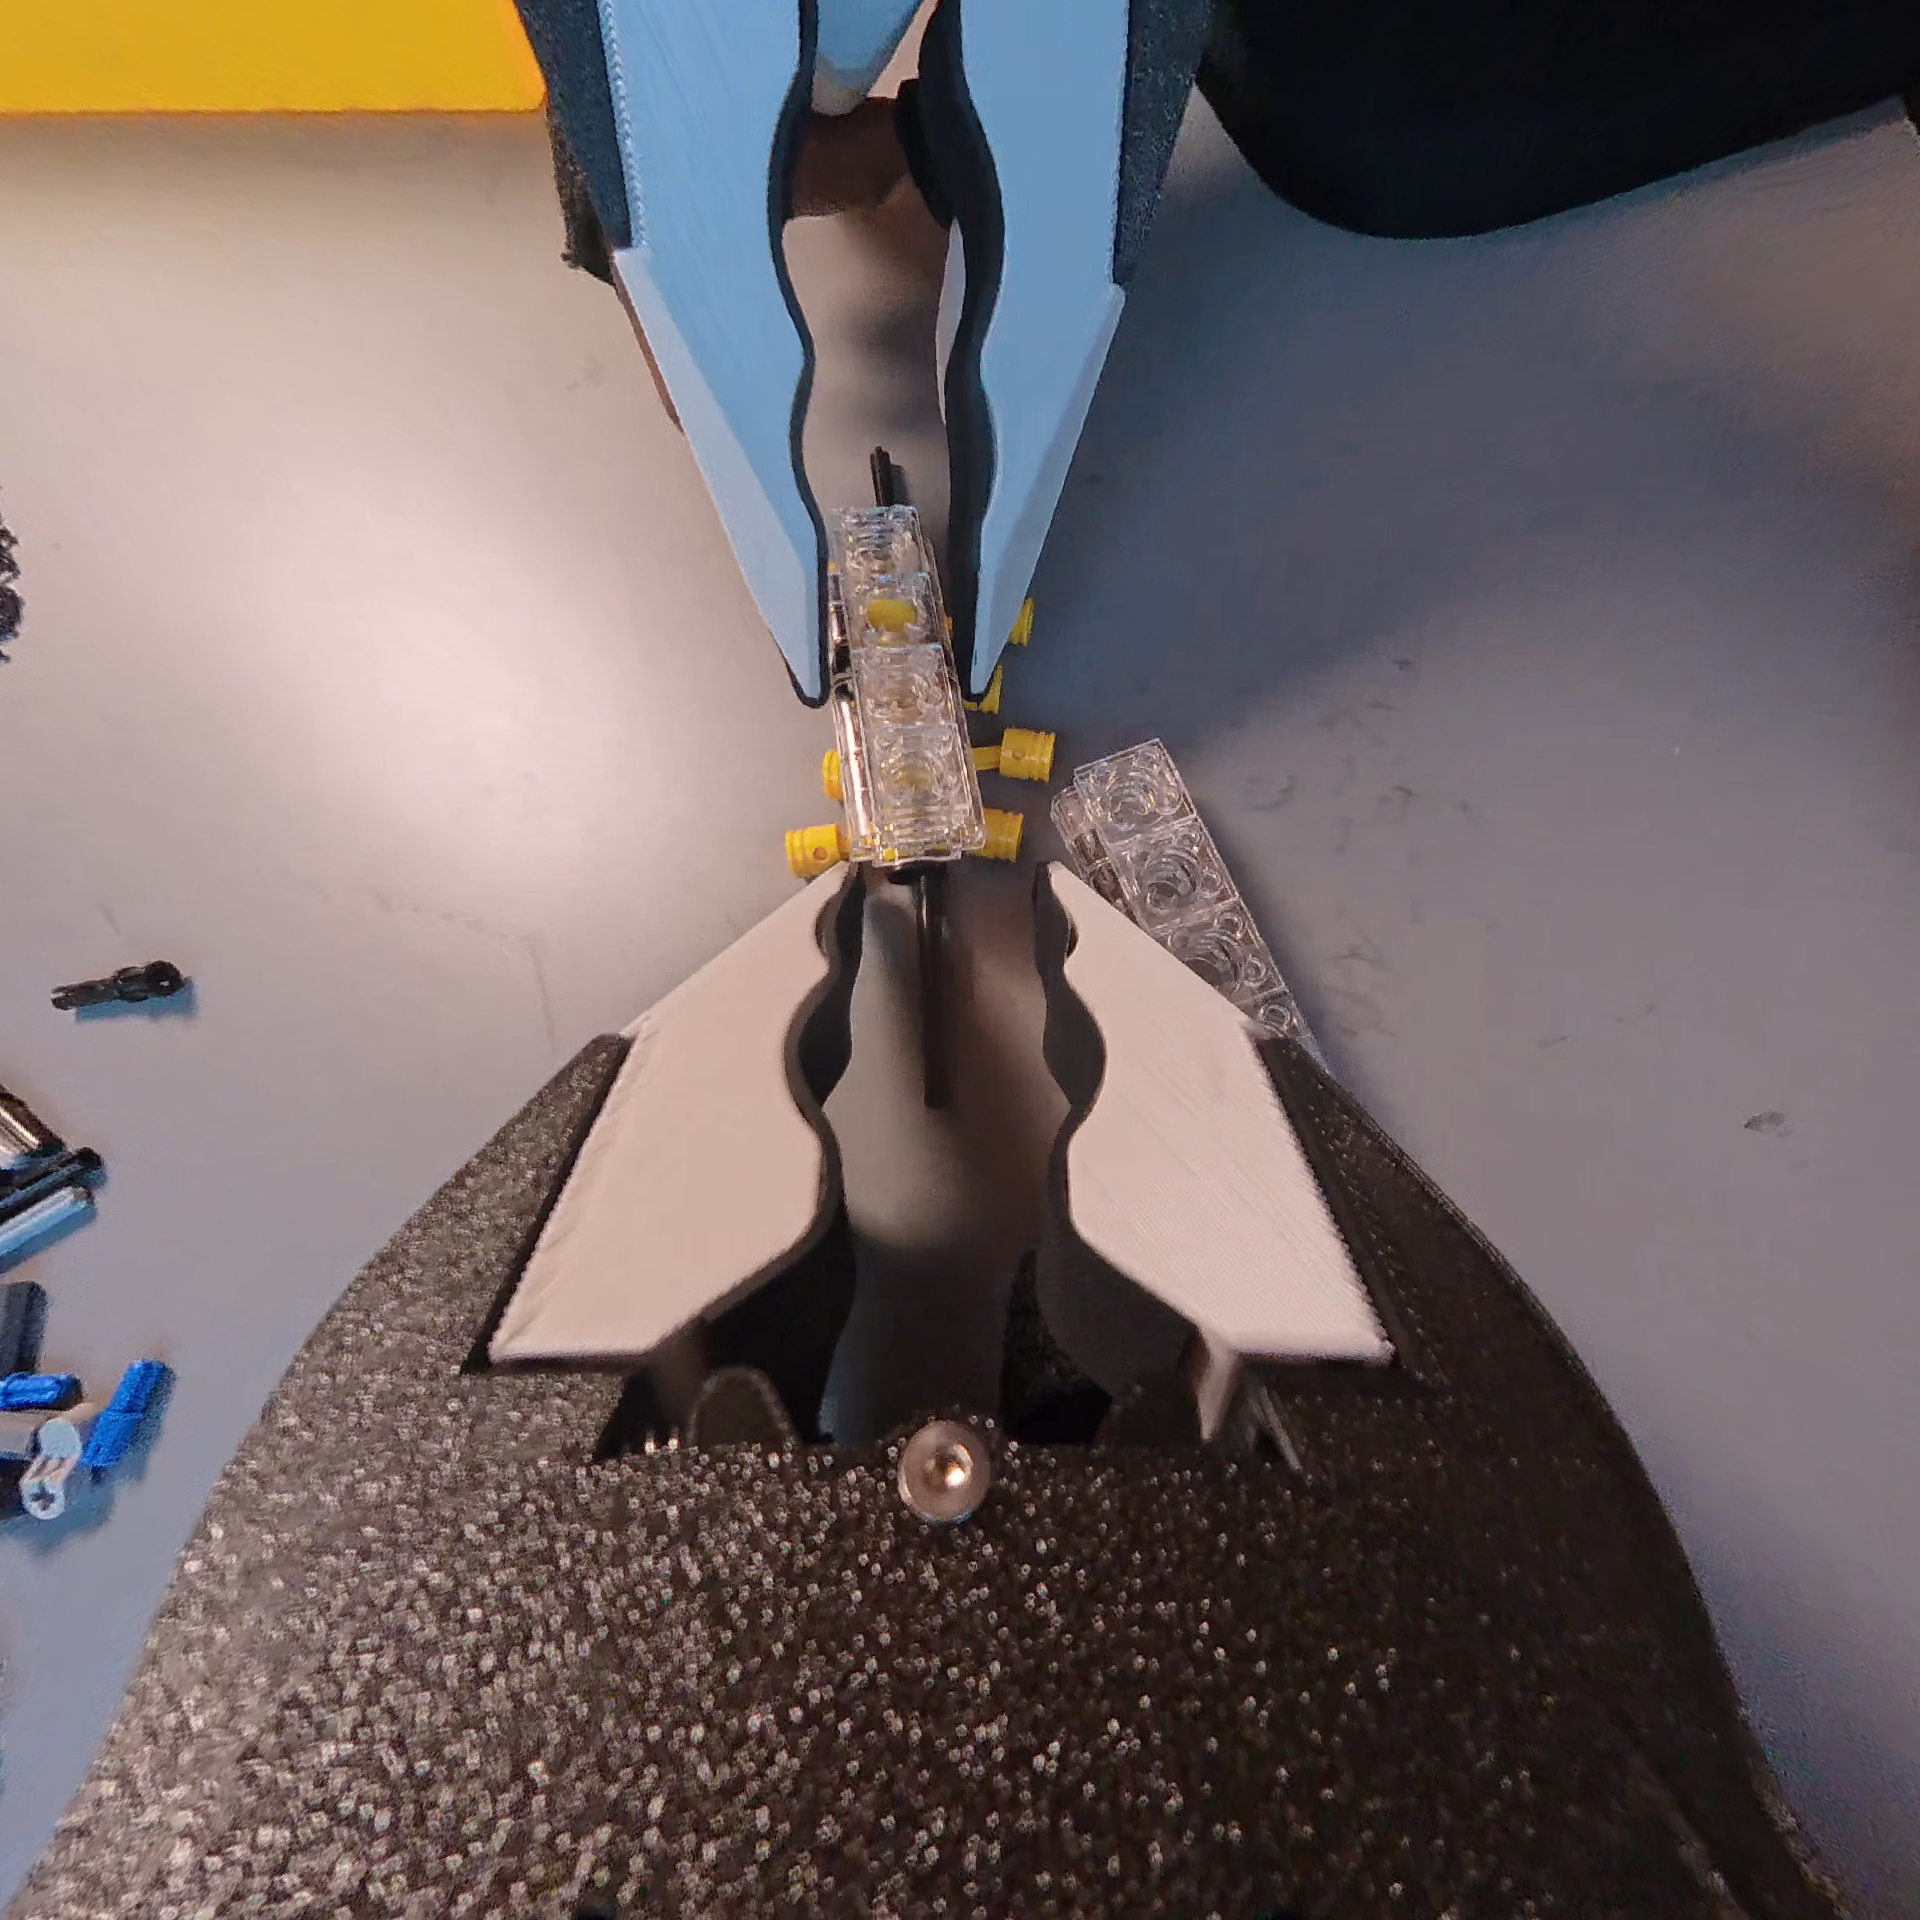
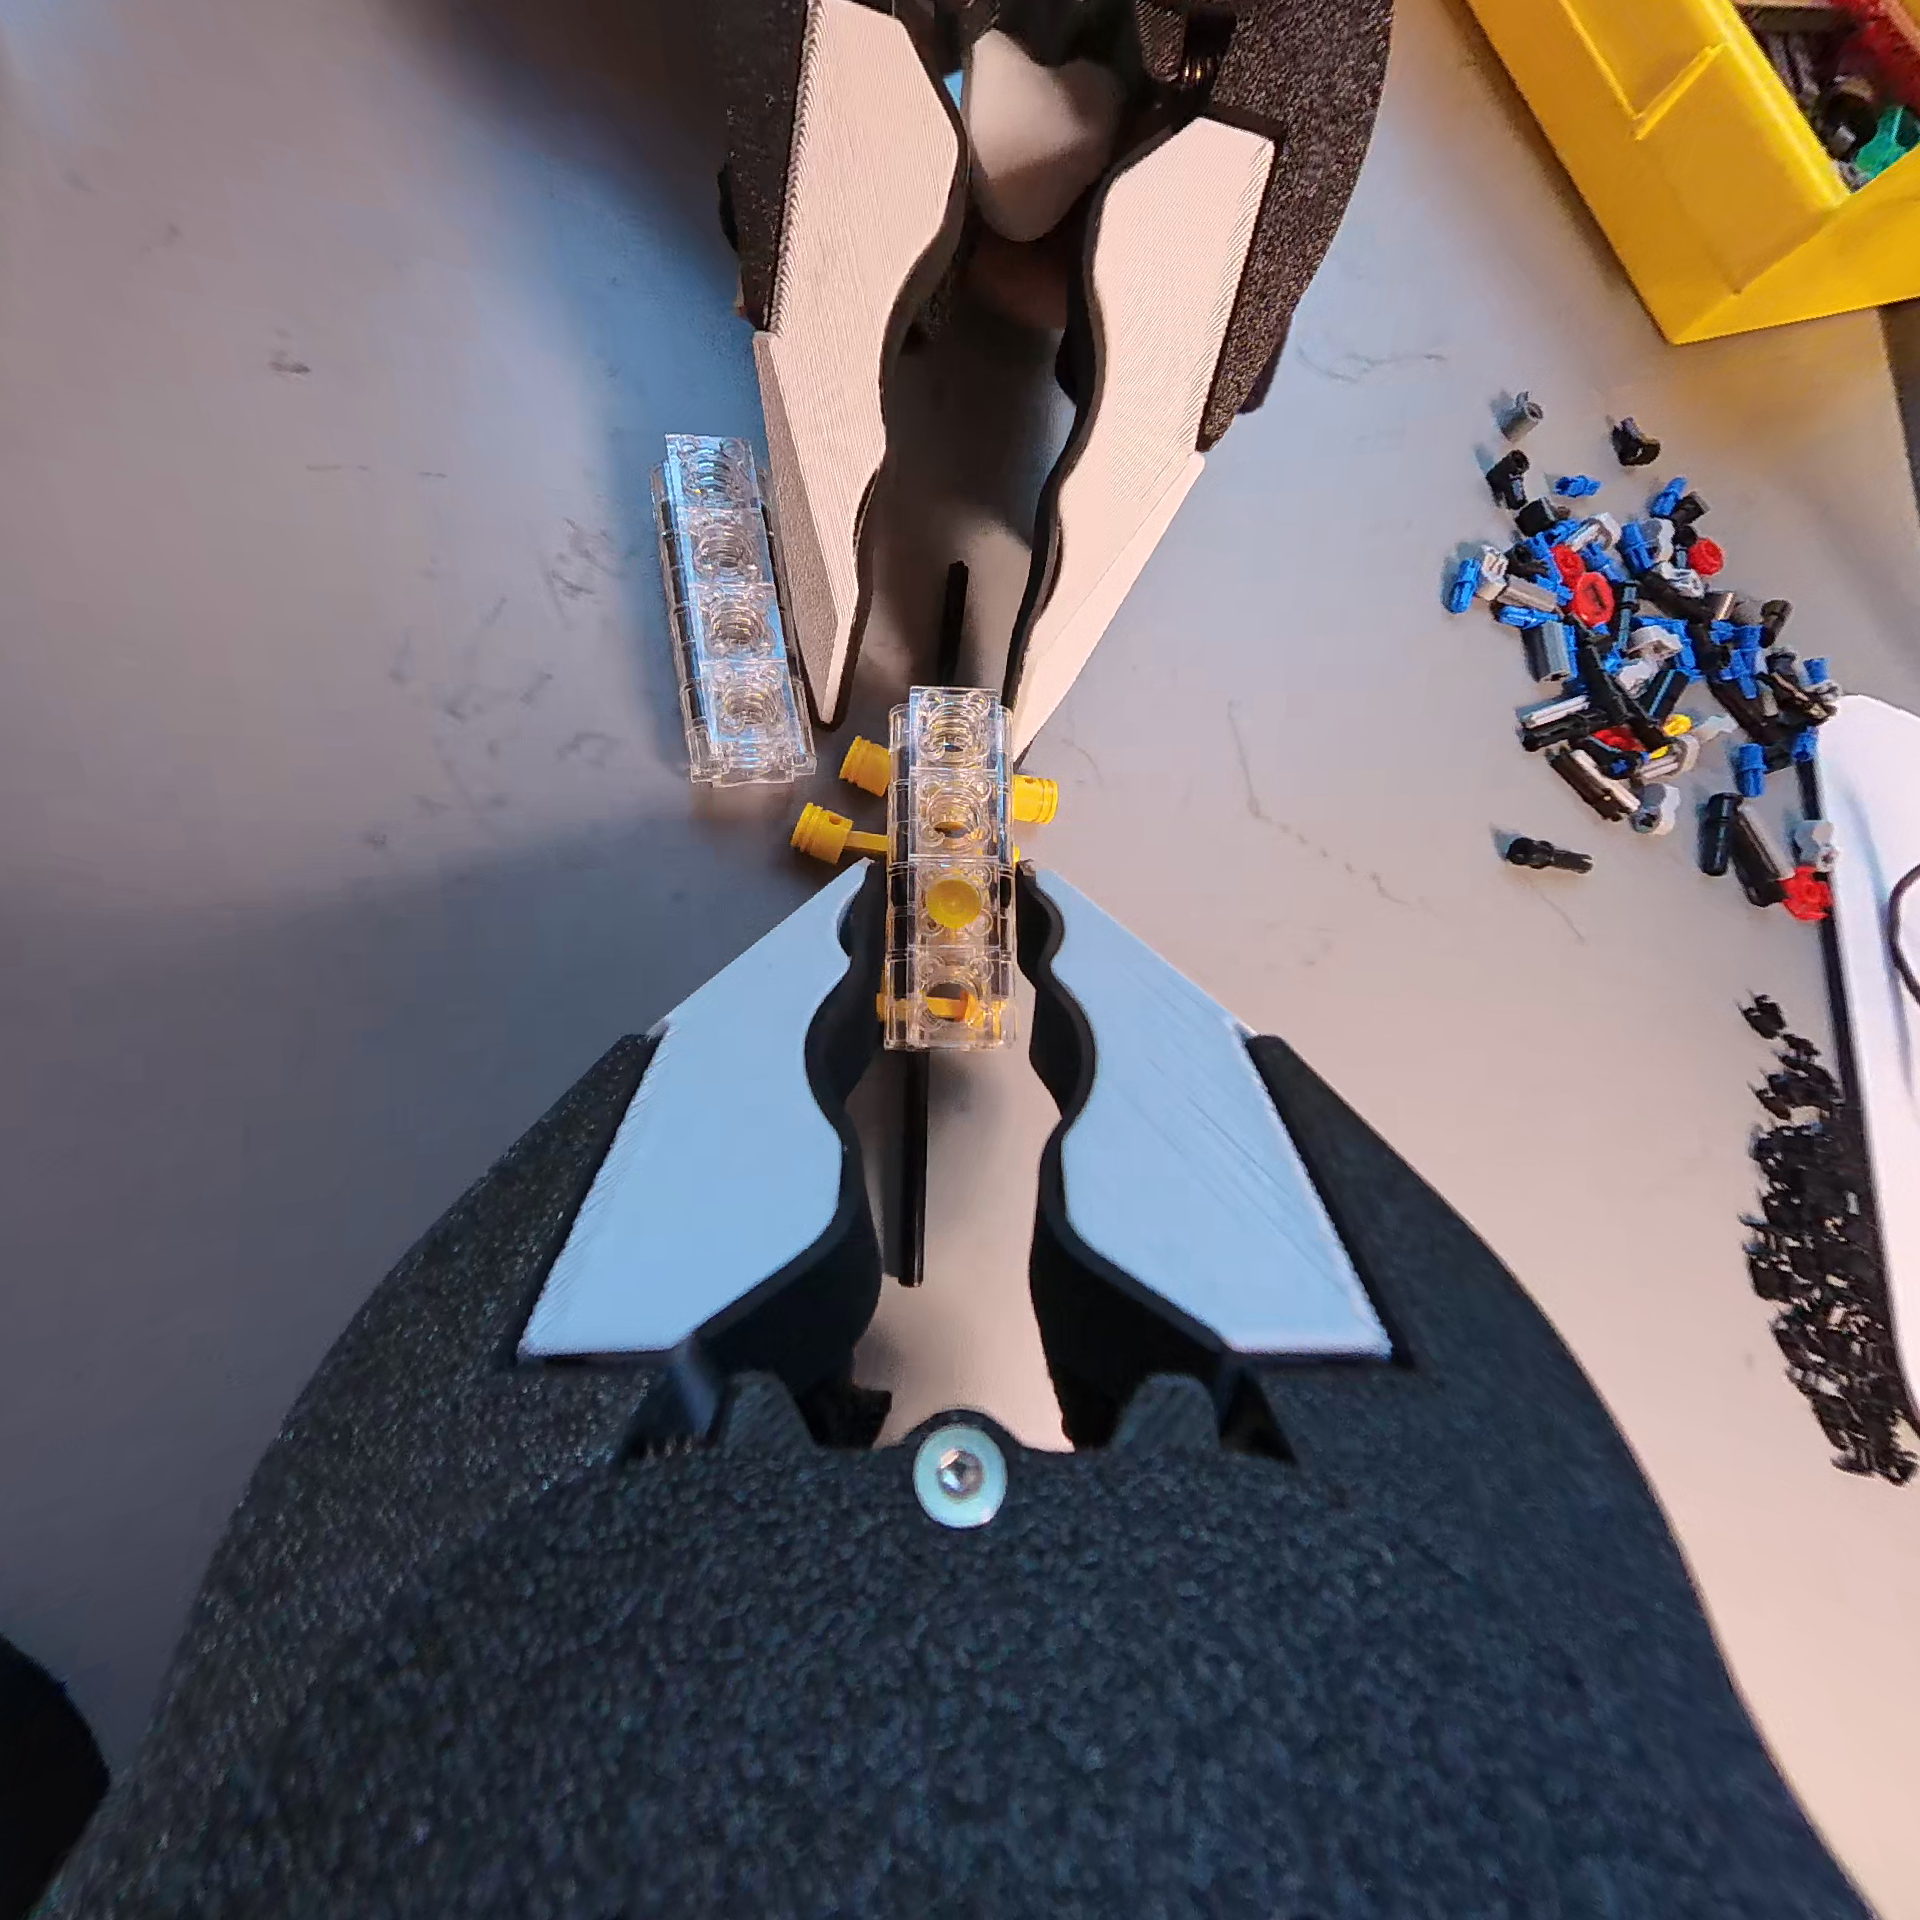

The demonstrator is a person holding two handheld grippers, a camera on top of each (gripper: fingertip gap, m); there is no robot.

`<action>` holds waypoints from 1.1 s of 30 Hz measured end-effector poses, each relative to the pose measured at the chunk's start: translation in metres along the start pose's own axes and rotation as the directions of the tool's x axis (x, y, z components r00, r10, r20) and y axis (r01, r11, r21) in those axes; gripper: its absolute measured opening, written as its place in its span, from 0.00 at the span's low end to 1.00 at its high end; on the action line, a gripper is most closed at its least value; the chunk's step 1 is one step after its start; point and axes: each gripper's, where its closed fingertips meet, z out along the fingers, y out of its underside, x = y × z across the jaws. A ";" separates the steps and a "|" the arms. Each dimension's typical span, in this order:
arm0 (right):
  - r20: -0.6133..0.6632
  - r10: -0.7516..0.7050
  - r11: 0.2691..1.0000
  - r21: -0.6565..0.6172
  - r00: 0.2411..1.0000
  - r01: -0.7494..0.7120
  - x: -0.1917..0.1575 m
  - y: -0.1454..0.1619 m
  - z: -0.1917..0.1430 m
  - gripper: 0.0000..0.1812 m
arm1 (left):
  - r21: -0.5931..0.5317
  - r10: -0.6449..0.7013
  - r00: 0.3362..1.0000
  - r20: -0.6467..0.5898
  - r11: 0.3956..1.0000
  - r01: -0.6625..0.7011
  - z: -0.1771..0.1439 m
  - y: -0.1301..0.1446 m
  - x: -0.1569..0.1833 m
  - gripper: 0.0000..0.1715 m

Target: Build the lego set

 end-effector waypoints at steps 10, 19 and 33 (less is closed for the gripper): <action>0.044 0.046 0.997 0.054 0.998 -0.048 -0.003 0.006 -0.006 0.13 | 0.033 0.092 0.994 0.060 0.995 -0.094 0.004 -0.009 -0.011 0.23; 0.087 0.033 0.996 0.078 0.996 -0.040 -0.009 0.004 -0.010 0.13 | 0.036 0.173 0.985 -0.016 0.984 -0.173 0.014 -0.014 -0.003 0.19; 0.129 0.039 0.994 0.096 0.991 -0.052 -0.013 0.005 -0.017 0.13 | 0.012 0.085 0.981 -0.173 0.996 -0.084 0.014 -0.012 0.002 0.05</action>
